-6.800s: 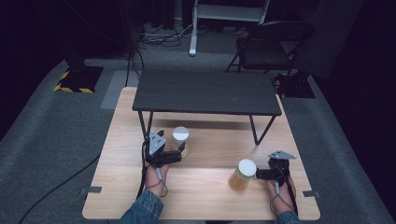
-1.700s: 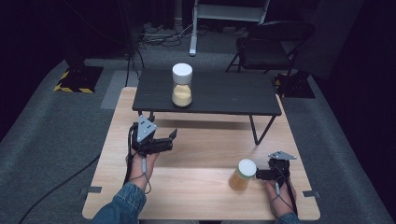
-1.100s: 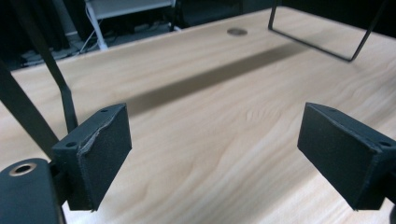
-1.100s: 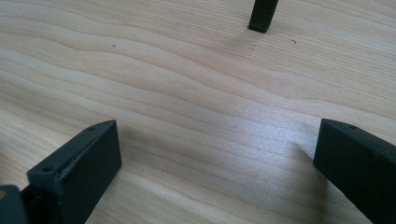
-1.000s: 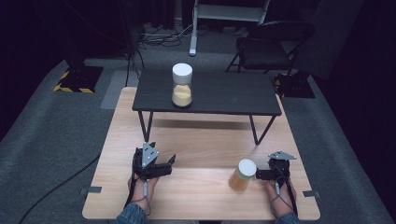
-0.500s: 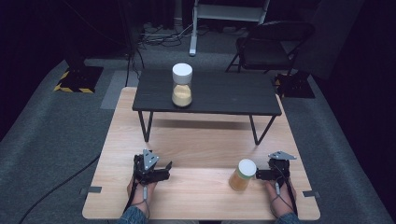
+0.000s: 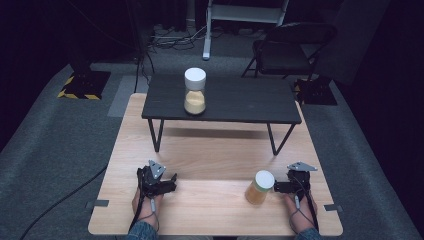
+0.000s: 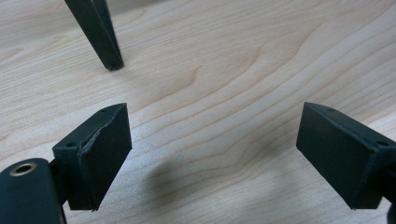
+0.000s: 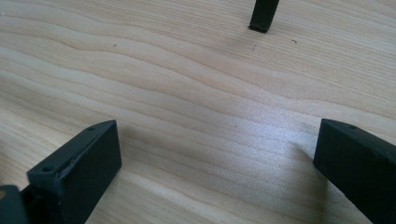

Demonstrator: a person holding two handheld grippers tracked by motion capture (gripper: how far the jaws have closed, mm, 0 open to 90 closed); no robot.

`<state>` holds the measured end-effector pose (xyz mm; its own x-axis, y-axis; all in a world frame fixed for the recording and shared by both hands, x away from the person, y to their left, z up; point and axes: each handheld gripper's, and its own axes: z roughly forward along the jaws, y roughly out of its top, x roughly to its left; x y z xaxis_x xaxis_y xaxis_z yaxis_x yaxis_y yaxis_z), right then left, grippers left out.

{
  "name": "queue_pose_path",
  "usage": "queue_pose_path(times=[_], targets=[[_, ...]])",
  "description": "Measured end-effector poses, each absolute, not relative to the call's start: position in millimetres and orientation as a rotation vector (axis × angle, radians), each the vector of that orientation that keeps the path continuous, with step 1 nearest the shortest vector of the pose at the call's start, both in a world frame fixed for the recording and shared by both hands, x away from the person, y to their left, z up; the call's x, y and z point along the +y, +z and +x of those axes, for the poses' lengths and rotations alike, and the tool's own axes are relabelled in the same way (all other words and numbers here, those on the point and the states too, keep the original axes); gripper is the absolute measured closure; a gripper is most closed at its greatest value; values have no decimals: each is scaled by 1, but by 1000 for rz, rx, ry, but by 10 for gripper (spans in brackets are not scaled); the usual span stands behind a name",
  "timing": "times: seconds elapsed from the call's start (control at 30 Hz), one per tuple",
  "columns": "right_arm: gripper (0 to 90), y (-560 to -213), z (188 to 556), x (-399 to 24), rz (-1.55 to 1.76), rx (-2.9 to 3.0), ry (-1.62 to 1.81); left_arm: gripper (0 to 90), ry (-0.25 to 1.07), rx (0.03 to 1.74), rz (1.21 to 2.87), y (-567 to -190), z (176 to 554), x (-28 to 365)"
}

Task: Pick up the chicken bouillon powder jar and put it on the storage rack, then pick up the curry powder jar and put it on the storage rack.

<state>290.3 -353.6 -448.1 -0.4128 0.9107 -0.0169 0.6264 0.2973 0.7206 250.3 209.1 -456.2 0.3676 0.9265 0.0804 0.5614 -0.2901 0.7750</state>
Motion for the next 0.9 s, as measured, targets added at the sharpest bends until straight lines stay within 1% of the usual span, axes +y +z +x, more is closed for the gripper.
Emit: queue_pose_path(times=[0.2,0.27,0.4,0.43,0.9], targets=[[6,-448,290,-354,1370,2146,900,75,668,1296,2005,-453,258,210],[6,-448,290,-354,1370,2146,900,74,643,1307,2042,-450,264,208],[6,-448,290,-354,1370,2146,900,65,538,1363,2016,-448,275,217],[6,-448,290,-354,1370,2146,900,32,536,1368,2021,-447,276,217],[19,-448,290,-355,1366,2150,909,29,538,1369,2022,-447,276,216]])
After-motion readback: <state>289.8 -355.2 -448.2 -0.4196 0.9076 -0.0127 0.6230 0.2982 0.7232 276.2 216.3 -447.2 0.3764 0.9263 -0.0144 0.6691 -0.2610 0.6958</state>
